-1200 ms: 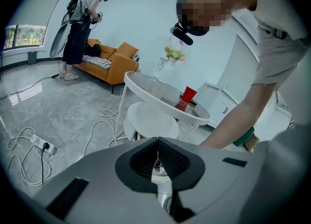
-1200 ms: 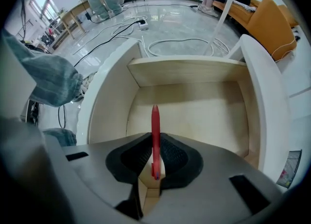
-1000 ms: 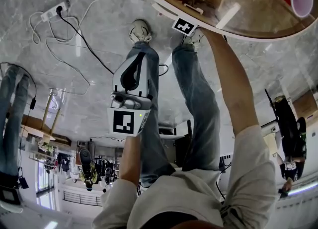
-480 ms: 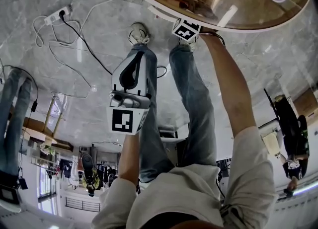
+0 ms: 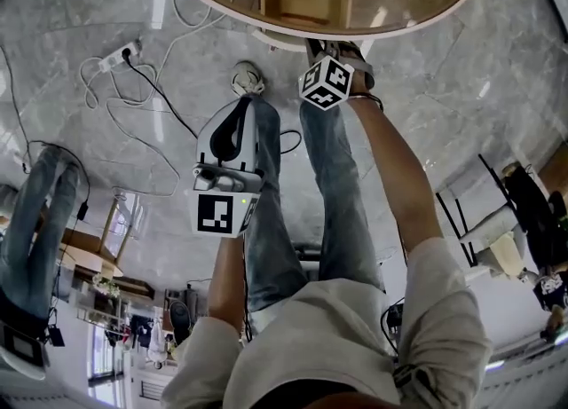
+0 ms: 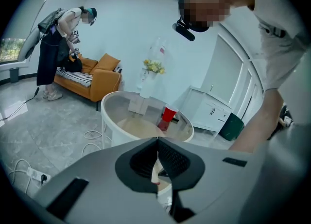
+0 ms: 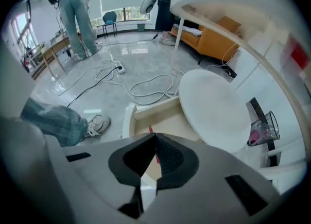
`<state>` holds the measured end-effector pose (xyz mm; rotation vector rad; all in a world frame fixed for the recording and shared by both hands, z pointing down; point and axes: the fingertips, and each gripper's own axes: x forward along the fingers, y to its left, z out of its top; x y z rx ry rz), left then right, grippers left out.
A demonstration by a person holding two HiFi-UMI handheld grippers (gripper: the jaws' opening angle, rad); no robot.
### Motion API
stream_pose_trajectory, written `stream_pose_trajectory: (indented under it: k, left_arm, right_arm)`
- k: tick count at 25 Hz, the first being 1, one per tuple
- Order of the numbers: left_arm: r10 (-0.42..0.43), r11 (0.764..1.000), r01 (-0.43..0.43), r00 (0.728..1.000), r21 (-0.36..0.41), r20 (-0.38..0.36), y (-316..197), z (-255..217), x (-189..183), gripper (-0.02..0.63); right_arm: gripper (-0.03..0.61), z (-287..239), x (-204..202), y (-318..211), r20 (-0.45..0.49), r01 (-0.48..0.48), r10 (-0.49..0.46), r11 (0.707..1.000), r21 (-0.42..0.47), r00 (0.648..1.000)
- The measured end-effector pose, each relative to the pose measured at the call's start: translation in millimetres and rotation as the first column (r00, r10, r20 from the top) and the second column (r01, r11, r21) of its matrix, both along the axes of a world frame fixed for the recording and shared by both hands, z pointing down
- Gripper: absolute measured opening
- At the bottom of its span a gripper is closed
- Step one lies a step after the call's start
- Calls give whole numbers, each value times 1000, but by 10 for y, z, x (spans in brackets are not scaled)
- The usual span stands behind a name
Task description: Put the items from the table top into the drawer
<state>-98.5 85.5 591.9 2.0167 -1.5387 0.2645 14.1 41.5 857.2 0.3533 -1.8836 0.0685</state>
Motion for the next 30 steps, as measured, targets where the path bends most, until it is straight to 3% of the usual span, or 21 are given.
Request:
stream_pose_trajectory:
  k: [6, 13, 19, 24, 30]
  left_arm:
    - [88, 995, -89, 996, 36, 28, -179, -336, 177, 15]
    - [171, 982, -176, 983, 67, 68, -407, -676, 381, 15]
    - [232, 966, -242, 967, 93, 103, -524, -940, 598, 15]
    - [260, 957, -271, 959, 103, 111, -543, -1097, 711, 15]
    - [245, 960, -256, 964, 110, 101, -554, -1233, 704, 15]
  right_arm:
    - [26, -791, 42, 175, 214, -149, 151, 989, -23, 965]
    - [25, -1835, 294, 304, 459, -337, 343, 936, -98, 819]
    - [25, -2600, 702, 234, 548, -467, 424, 882, -68, 721]
    - [25, -2996, 938, 137, 582, -505, 404, 863, 14, 706]
    - [25, -3148, 960, -181, 551, -494, 378, 866, 74, 744]
